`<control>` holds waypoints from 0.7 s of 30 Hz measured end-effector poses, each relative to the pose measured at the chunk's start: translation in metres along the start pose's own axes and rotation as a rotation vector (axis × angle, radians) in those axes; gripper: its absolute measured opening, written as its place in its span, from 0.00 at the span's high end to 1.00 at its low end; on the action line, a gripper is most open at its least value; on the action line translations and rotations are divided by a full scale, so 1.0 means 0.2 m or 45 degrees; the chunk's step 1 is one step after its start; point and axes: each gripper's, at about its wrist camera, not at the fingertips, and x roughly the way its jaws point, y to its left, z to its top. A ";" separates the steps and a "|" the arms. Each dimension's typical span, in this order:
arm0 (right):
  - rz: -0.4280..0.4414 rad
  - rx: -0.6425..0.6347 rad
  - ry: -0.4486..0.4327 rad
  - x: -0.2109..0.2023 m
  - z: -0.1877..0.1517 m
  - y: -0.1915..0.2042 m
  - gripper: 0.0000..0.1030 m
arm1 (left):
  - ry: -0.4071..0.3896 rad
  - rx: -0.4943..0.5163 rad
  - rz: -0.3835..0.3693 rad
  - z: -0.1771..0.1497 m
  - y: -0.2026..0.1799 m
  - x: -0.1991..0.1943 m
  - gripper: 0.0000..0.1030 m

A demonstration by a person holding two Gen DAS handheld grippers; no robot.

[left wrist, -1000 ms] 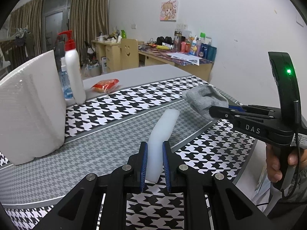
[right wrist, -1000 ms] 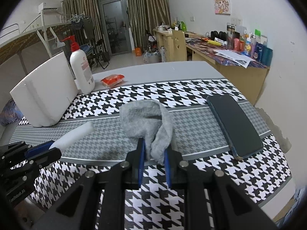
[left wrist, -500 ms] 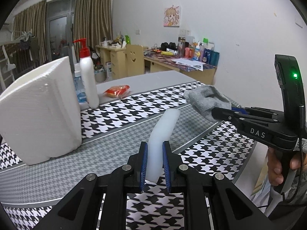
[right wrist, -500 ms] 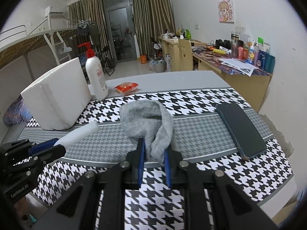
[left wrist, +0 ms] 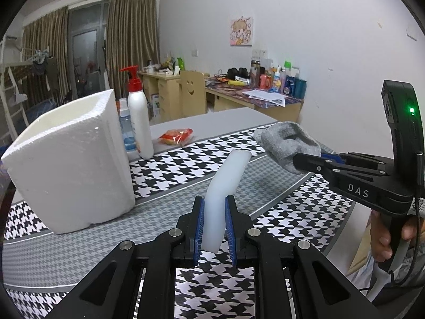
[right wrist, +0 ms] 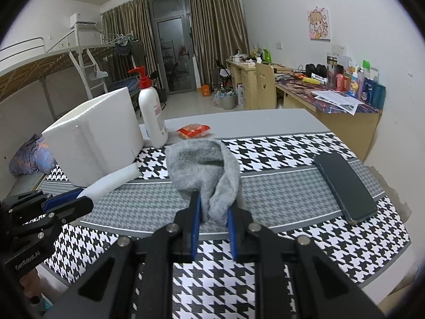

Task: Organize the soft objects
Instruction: 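Carry the foam roll in the left gripper while the right carries the sock toward the box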

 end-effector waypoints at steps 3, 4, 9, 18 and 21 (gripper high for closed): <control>0.003 -0.007 -0.010 -0.01 0.01 0.03 0.79 | -0.009 -0.001 -0.001 0.00 0.02 -0.02 0.84; 0.005 -0.007 -0.014 -0.01 0.01 0.04 0.79 | -0.012 -0.002 -0.002 0.01 0.03 -0.02 0.84; 0.020 -0.011 -0.026 -0.01 0.02 0.08 0.79 | -0.033 0.001 0.012 0.02 0.06 -0.05 0.84; 0.037 -0.027 -0.054 -0.02 0.05 0.14 0.79 | -0.049 -0.011 0.014 0.04 0.12 -0.07 0.84; 0.040 -0.030 -0.058 -0.01 0.06 0.16 0.79 | -0.054 -0.012 0.019 0.04 0.13 -0.08 0.84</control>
